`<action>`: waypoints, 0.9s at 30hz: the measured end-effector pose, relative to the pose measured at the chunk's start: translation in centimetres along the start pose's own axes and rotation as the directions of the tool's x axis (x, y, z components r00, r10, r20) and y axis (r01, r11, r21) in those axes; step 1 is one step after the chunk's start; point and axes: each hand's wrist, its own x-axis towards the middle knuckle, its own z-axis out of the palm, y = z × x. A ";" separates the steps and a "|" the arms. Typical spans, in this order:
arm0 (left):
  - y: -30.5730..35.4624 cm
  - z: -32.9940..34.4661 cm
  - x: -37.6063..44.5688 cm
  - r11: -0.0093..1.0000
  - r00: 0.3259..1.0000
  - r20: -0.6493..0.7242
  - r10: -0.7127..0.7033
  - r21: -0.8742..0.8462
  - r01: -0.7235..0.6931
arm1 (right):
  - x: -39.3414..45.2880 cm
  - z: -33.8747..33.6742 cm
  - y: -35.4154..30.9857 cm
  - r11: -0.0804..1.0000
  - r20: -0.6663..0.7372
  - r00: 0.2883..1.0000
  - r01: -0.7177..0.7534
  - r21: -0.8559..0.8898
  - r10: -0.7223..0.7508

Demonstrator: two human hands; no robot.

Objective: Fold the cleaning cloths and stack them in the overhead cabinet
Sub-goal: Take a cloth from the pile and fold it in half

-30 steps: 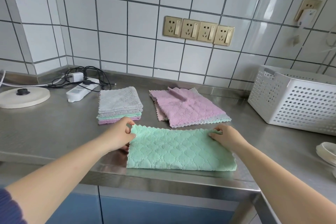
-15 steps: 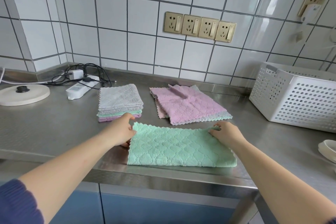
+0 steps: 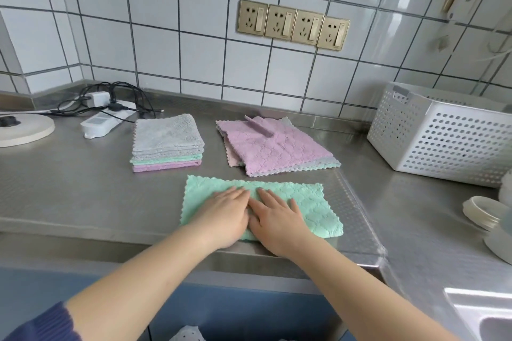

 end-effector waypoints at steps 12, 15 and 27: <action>-1.7 -0.6 -1.7 0.990 0.984 0.137 -0.112 0.098 0.099 | -1.7 -1.1 5.4 0.984 0.076 0.983 -0.162 -0.079 0.168; -1.7 -0.9 -1.9 0.989 0.981 0.152 -0.116 0.106 0.101 | -2.0 -1.4 6.5 0.977 0.085 0.975 -0.201 -0.070 0.206; 5.5 -1.3 -1.9 0.962 0.950 0.160 0.267 0.004 -0.272 | -4.2 -3.8 11.0 0.925 -0.124 0.919 -0.362 0.112 0.375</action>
